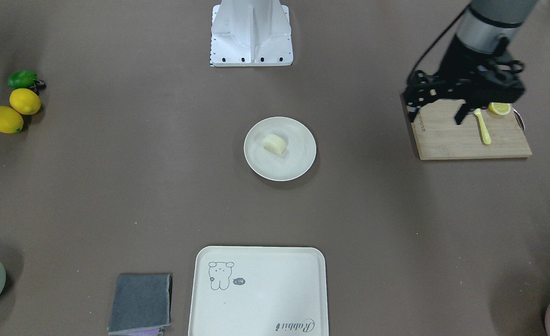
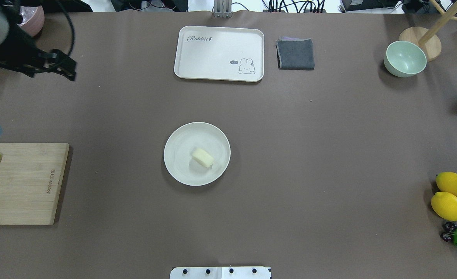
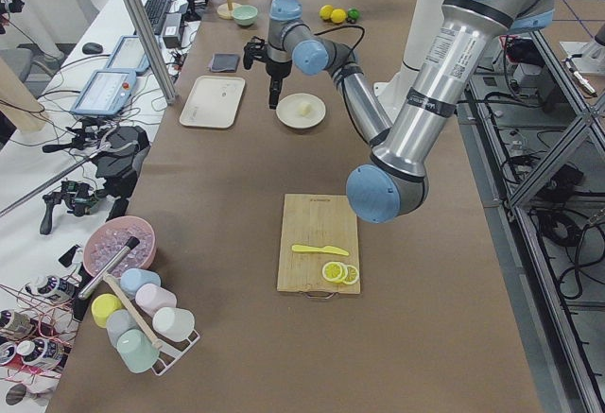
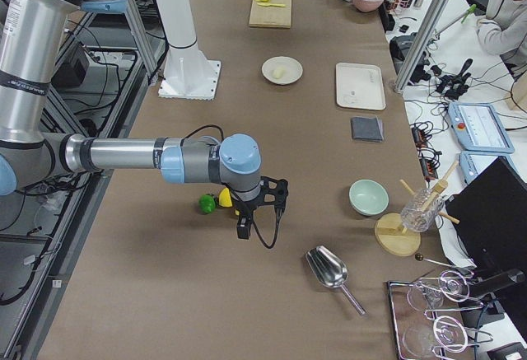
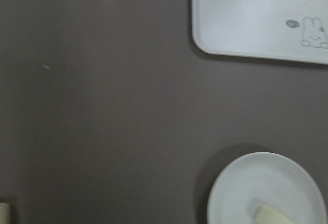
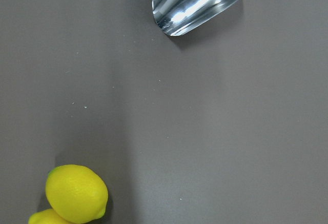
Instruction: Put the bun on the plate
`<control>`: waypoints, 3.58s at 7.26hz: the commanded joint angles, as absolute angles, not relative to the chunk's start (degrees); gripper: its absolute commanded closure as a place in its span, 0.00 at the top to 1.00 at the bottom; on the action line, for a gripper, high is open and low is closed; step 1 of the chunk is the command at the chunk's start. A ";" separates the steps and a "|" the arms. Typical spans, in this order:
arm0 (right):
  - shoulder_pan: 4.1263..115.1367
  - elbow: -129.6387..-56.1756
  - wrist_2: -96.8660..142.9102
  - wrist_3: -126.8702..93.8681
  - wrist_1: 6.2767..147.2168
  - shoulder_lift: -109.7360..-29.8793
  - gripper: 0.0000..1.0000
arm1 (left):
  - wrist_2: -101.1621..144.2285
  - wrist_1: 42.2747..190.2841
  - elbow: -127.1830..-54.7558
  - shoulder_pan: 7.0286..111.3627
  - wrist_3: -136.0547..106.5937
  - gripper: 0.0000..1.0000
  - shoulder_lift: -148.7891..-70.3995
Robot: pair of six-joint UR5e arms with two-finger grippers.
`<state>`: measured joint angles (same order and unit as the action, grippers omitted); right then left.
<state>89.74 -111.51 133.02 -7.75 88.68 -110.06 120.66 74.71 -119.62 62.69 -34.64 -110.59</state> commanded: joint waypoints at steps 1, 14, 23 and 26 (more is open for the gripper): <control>90.88 -110.22 133.07 -7.73 88.77 -110.21 1.00 | 129.94 72.33 -113.60 81.29 -8.38 0.97 -105.39; 91.32 -109.16 133.77 -7.91 88.68 -110.04 1.00 | 129.90 75.67 -101.50 94.30 19.86 0.97 -86.75; 91.23 -108.02 133.68 -7.91 88.86 -110.04 1.00 | 129.99 76.03 -102.21 94.48 19.86 0.97 -86.22; 91.23 -108.02 133.68 -7.91 88.86 -110.04 1.00 | 129.99 75.94 -101.87 94.48 19.78 0.97 -86.22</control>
<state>91.23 -108.04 133.68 -7.89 88.86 -110.03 130.01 75.97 -102.08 94.49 19.87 -86.22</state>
